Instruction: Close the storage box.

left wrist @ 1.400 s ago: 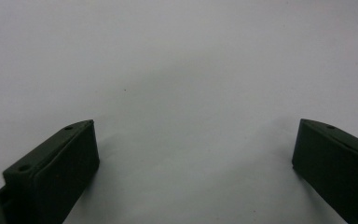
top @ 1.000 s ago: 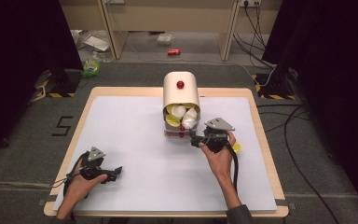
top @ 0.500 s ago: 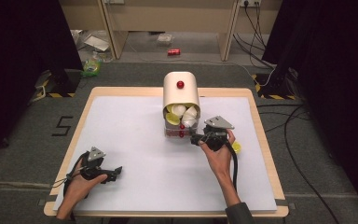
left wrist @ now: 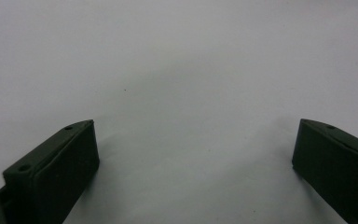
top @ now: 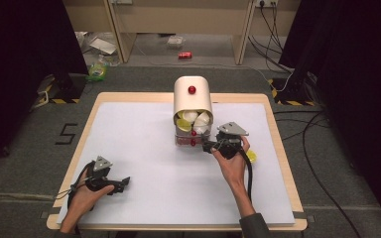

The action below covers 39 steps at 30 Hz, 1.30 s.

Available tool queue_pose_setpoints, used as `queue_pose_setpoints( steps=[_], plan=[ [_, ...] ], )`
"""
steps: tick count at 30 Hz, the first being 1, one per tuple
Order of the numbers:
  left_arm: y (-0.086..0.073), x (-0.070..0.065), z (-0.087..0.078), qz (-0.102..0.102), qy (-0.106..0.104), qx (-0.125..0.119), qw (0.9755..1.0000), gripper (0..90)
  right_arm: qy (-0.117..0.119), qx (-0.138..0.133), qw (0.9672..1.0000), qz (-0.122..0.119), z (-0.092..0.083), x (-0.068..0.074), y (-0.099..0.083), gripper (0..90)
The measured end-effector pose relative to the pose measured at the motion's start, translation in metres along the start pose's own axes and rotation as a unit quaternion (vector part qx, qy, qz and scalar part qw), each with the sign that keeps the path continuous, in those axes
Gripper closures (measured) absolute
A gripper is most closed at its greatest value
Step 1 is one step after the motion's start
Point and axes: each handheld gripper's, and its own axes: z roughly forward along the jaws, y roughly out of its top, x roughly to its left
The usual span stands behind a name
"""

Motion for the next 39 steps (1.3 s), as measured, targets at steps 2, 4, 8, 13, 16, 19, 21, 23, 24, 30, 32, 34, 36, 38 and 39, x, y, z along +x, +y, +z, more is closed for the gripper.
queue_pose_setpoints(
  steps=[2, 4, 8, 13, 16, 19, 21, 23, 24, 30, 32, 34, 36, 38, 39],
  plan=[
    [0.0000, 0.0000, 0.0000, 0.000, 0.000, 0.000, 1.0000, 0.0, -0.001, -0.001, 1.0000, -0.001, 0.0006, -0.0002, 0.0003, 16.5],
    [0.0000, 0.0000, 0.0000, 0.000, 0.000, 0.000, 1.0000, 0.0, -0.002, 0.000, 1.0000, 0.001, 0.0013, -0.0003, 0.0006, 16.5],
    [0.0000, 0.0000, 0.0000, 0.000, 0.000, 0.000, 1.0000, 0.0, -0.003, -0.002, 1.0000, 0.000, 0.0029, -0.0006, 0.0014, 16.6],
    [0.0000, 0.0000, 0.0000, 0.000, 0.000, 0.000, 1.0000, 0.0, -0.002, -0.004, 1.0000, 0.003, 0.0042, -0.0013, 0.0015, 16.5],
    [0.0000, 0.0000, 0.0000, 0.000, 0.000, 0.000, 1.0000, 0.0, -0.002, -0.005, 1.0000, 0.004, 0.0048, -0.0014, 0.0015, 16.6],
    [0.0000, 0.0000, 0.0000, 0.000, 0.000, 0.000, 1.0000, 0.0, -0.004, -0.005, 1.0000, 0.002, 0.0054, -0.0016, 0.0020, 16.5],
    [0.0000, 0.0000, 0.0000, 0.000, 0.000, 0.000, 1.0000, 0.0, -0.004, -0.004, 1.0000, 0.002, 0.0056, -0.0015, 0.0022, 16.6],
    [0.0000, 0.0000, 0.0000, 0.000, 0.000, 0.000, 1.0000, 0.0, -0.005, -0.005, 1.0000, 0.000, 0.0062, -0.0016, 0.0025, 16.6],
    [0.0000, 0.0000, 0.0000, 0.000, 0.000, 0.000, 1.0000, 0.0, -0.006, -0.004, 1.0000, 0.001, 0.0063, -0.0015, 0.0026, 16.6],
    [0.0000, 0.0000, 0.0000, 0.000, 0.000, 0.000, 1.0000, 0.0, -0.011, -0.007, 0.9999, 0.005, 0.0080, -0.0008, 0.0030, 16.7],
    [0.0000, 0.0000, 0.0000, 0.000, 0.000, 0.000, 1.0000, 0.0, -0.012, -0.007, 0.9999, 0.006, 0.0085, -0.0008, 0.0032, 16.7],
    [0.0000, 0.0000, 0.0000, 0.000, 0.000, 0.000, 1.0000, 0.0, -0.012, -0.006, 0.9999, 0.007, 0.0087, -0.0009, 0.0033, 16.7],
    [0.0000, 0.0000, 0.0000, 0.000, 0.000, 0.000, 1.0000, 0.0, -0.013, -0.007, 0.9999, 0.006, 0.0088, -0.0015, 0.0033, 16.7],
    [0.0000, 0.0000, 0.0000, 0.000, 0.000, 0.000, 1.0000, 0.0, -0.014, -0.006, 0.9999, 0.008, 0.0089, -0.0014, 0.0034, 16.7],
    [0.0000, 0.0000, 0.0000, 0.000, 0.000, 0.000, 1.0000, 0.0, -0.014, -0.008, 0.9998, 0.009, 0.0091, -0.0015, 0.0037, 16.7]
  ],
)
